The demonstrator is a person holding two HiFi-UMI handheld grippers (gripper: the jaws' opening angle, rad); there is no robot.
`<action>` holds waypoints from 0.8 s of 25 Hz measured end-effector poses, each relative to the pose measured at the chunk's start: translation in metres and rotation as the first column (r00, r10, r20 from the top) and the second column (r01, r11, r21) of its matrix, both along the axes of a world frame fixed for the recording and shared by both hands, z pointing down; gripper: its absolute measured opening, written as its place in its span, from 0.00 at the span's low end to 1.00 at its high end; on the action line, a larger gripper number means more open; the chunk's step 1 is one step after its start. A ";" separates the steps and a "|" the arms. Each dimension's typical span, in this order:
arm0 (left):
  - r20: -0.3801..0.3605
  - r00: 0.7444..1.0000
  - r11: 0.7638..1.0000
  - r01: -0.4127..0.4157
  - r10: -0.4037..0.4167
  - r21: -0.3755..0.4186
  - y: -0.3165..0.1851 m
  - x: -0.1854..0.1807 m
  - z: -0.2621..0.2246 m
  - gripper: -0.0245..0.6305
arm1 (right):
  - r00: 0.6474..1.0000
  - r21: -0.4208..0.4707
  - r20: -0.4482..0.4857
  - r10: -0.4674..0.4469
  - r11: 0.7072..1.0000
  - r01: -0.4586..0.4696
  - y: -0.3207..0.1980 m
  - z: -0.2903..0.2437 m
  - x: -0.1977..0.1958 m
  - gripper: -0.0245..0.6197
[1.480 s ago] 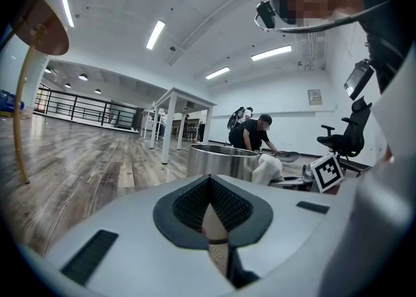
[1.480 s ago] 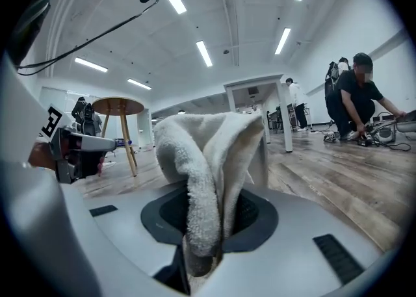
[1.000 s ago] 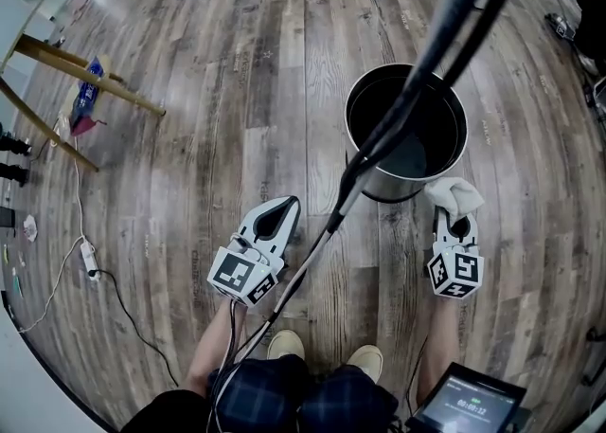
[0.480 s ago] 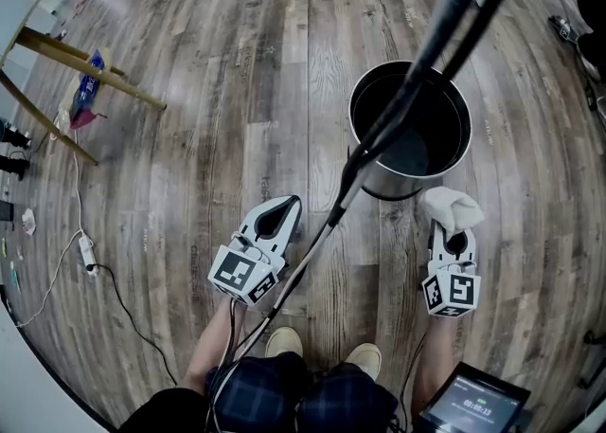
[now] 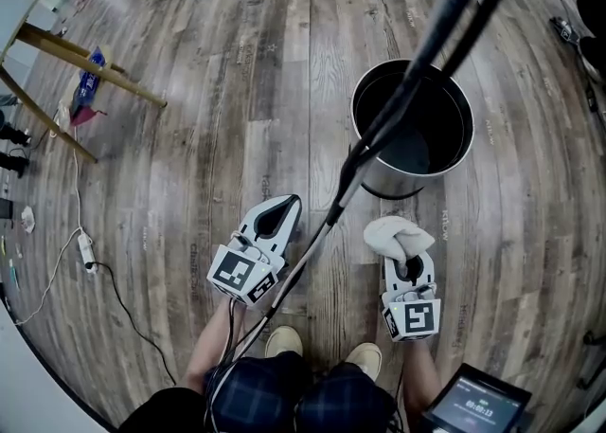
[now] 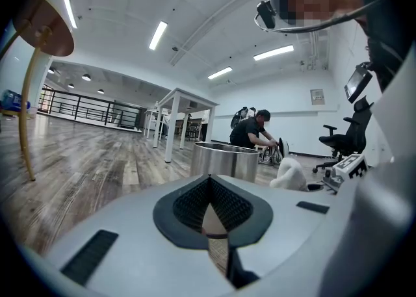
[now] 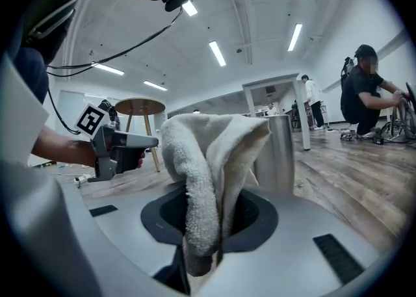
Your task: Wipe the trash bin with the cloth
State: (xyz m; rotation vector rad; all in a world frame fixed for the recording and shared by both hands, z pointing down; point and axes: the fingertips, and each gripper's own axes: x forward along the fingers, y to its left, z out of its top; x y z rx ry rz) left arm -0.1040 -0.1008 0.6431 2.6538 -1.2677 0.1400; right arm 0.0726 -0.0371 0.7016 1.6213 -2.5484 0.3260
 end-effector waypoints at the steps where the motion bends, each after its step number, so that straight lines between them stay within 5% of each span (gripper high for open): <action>1: 0.001 1.000 1.000 0.000 0.000 0.000 0.001 0.000 0.000 0.03 | 1.000 -0.007 0.004 -0.016 1.000 0.016 0.001 0.003 -0.009 0.18; 8: 0.003 1.000 1.000 0.007 -0.007 -0.004 0.005 -0.009 0.003 0.03 | 0.997 -0.022 0.017 -0.072 0.997 0.072 -0.014 0.021 -0.054 0.18; 20: -0.009 1.000 1.000 0.006 -0.007 -0.007 0.005 -0.013 0.004 0.03 | 0.999 -0.048 -0.028 -0.043 0.998 0.041 -0.075 0.047 -0.072 0.18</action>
